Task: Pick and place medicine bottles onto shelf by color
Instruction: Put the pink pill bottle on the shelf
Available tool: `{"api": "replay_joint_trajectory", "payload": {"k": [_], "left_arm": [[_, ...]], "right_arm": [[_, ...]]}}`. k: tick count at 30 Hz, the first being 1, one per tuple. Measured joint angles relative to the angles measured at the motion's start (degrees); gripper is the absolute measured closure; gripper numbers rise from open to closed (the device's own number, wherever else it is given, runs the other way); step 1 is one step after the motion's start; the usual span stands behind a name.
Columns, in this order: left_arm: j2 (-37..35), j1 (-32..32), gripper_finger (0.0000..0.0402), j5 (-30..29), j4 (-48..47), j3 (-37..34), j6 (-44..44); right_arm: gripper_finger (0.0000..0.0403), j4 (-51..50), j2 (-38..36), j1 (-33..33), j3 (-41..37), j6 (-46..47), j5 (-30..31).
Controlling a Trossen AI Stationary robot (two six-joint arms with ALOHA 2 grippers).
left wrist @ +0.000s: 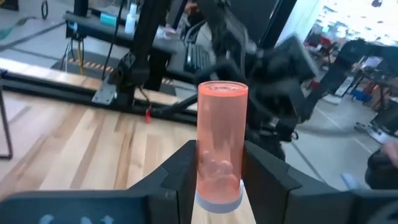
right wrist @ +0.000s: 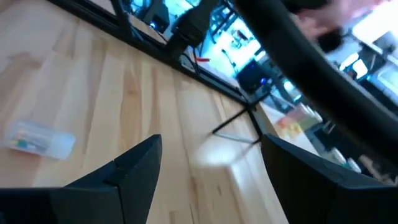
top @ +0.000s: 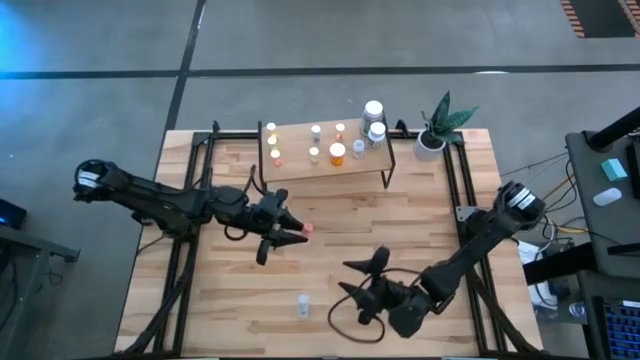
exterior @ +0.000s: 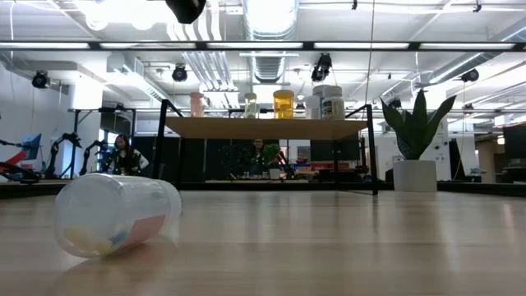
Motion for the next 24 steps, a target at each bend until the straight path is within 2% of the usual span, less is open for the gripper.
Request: {"api": "replay_joint_trajectory", "payload": {"k": [4,9,14,20,22,24], "left_arm": [[1.11,0.0,0.0302,0.85,1.31,0.0,-0.02],[2.65,-0.93,0.0302,1.48,1.82,-0.02,-0.87],[6.43,-2.82,0.0302,1.54,12.21,-0.27,-2.64],[10.0,-4.65,0.0302,1.67,26.88,-0.49,4.51],[10.77,-5.52,0.0302,1.67,31.21,-0.64,8.06],[11.72,-6.46,0.0302,1.69,34.62,-0.74,10.6]], "right_arm": [[0.0138,7.39,3.32,-0.53,-0.02,-7.31,0.79],[0.0132,16.24,4.3,-0.51,-0.02,-15.77,8.19],[0.0127,22.65,2.93,-0.09,0.0,-17.58,7.12],[0.0126,29.25,2.9,-0.18,-0.96,-13.51,-1.75],[0.0127,38.85,2.25,-0.31,-4.09,-14.58,-5.55],[0.0127,53.2,1.75,-0.51,-8.58,-18.37,-9.72]]}}
